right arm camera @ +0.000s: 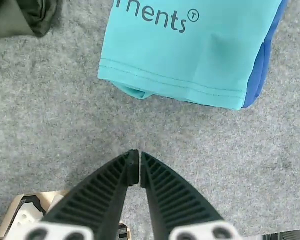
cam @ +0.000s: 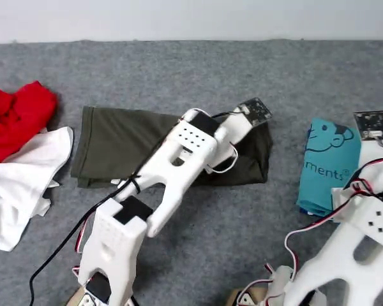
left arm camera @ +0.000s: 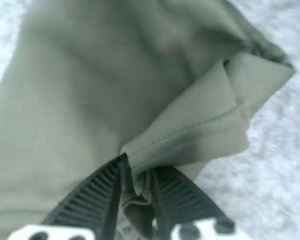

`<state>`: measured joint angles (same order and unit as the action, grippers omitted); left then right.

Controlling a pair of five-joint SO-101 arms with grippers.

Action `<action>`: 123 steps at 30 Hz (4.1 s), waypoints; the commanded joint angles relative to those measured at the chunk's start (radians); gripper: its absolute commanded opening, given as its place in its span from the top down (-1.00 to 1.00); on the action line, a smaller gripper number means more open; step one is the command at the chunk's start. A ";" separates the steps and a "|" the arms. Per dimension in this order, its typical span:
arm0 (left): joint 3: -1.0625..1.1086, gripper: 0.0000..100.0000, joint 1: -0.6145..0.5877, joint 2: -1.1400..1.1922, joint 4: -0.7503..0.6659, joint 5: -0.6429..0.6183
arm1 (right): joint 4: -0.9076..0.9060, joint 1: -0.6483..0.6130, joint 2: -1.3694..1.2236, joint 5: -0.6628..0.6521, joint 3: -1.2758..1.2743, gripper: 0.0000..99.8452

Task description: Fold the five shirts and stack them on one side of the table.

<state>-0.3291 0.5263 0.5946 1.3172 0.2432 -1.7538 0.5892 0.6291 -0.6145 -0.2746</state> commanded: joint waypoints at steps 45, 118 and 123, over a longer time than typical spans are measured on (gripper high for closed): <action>-0.140 0.77 -0.101 0.044 0.256 0.098 | -0.025 0.015 0.027 -0.009 0.005 0.98; -0.289 0.78 -0.092 0.193 0.436 0.124 | 0.033 0.012 0.036 -0.008 -0.106 0.98; -0.297 0.90 -0.081 0.190 0.436 0.126 | 0.033 0.012 0.036 -0.006 -0.106 0.98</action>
<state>-0.6160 0.4358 0.8002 1.7300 0.3705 -1.7323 0.5892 0.6291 -0.6145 -0.3897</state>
